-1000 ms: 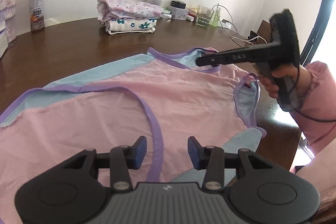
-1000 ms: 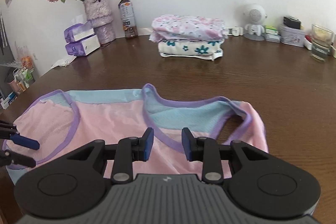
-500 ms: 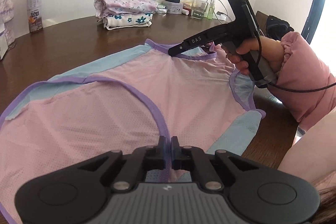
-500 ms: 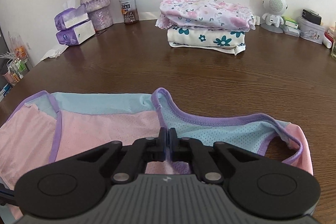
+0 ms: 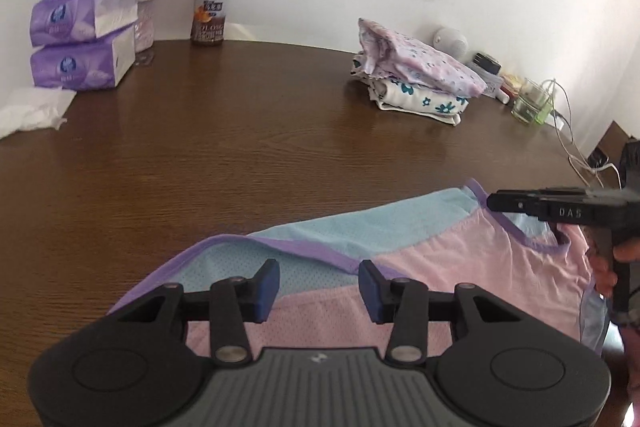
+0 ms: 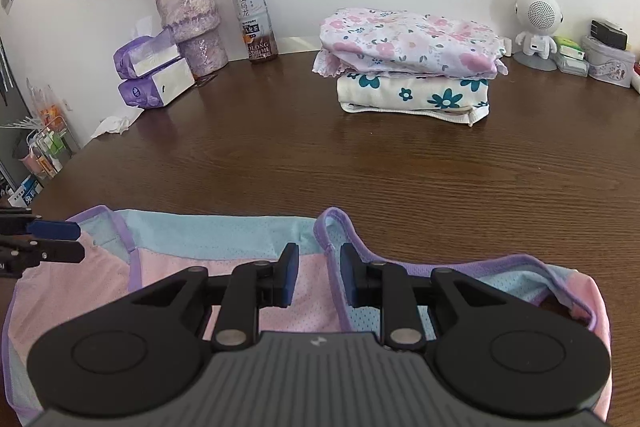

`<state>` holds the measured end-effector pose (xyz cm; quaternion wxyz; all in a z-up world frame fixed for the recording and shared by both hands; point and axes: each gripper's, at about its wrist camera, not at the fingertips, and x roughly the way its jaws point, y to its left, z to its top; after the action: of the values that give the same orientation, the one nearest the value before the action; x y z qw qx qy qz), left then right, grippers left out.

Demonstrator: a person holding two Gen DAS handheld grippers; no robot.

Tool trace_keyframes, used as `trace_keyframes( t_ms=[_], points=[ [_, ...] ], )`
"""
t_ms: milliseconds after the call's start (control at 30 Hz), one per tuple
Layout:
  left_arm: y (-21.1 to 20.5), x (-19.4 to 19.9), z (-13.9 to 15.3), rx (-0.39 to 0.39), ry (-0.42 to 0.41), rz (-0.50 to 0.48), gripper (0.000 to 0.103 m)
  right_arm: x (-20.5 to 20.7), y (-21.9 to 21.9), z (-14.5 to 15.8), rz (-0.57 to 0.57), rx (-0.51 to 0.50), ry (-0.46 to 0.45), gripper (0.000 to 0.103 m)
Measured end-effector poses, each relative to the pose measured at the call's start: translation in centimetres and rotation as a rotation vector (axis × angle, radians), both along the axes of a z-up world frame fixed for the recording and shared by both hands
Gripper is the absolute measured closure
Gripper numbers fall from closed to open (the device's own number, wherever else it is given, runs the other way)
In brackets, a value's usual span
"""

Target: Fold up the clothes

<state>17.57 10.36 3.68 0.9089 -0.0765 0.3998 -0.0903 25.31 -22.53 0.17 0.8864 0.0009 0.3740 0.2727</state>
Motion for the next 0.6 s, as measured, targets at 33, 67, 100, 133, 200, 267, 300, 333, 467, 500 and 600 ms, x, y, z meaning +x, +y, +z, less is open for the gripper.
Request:
trace_keyframes(
  t_ms=[33,67,100,133,200,267,300,333,467,500,600],
  points=[
    [0.3,0.7,-0.3,-0.021,0.011,0.012,0.061,0.4,0.2,-0.2,-0.006,0.001,0.005,0.080],
    [0.5,1.2,-0.5,-0.028,0.020,0.024,0.061,0.8,0.4,-0.4,-0.012,0.001,0.009,0.080],
    [0.6,1.7,-0.8,-0.033,0.029,0.037,0.061,1.2,0.6,-0.6,-0.014,0.004,0.015,0.080],
    [0.7,2.0,-0.9,-0.042,0.029,0.049,0.062,1.6,0.8,-0.7,-0.014,0.006,0.019,0.080],
    [1.1,2.6,-1.1,-0.061,0.024,0.073,0.064,2.2,1.2,-1.0,-0.015,0.000,0.026,0.080],
    [1.5,3.2,-1.3,-0.080,0.018,0.097,0.069,2.7,1.4,-1.4,-0.007,0.005,0.032,0.081],
    [1.6,3.3,-1.5,-0.076,0.012,0.105,0.081,3.0,1.5,-1.5,-0.002,0.010,0.035,0.085],
    [1.7,3.4,-1.6,-0.069,0.005,0.113,0.103,3.1,1.6,-1.7,0.004,0.015,0.037,0.092],
    [1.9,3.4,-2.1,-0.058,-0.033,0.110,0.103,3.2,1.6,-1.8,-0.015,-0.001,-0.003,0.101],
    [2.0,3.5,-2.1,-0.055,-0.039,0.112,0.103,3.3,1.4,-1.8,-0.025,0.004,-0.008,0.101],
    [2.5,3.6,-2.2,-0.060,-0.046,0.139,0.103,3.8,0.9,-2.1,-0.042,0.016,-0.009,0.101]
  ],
)
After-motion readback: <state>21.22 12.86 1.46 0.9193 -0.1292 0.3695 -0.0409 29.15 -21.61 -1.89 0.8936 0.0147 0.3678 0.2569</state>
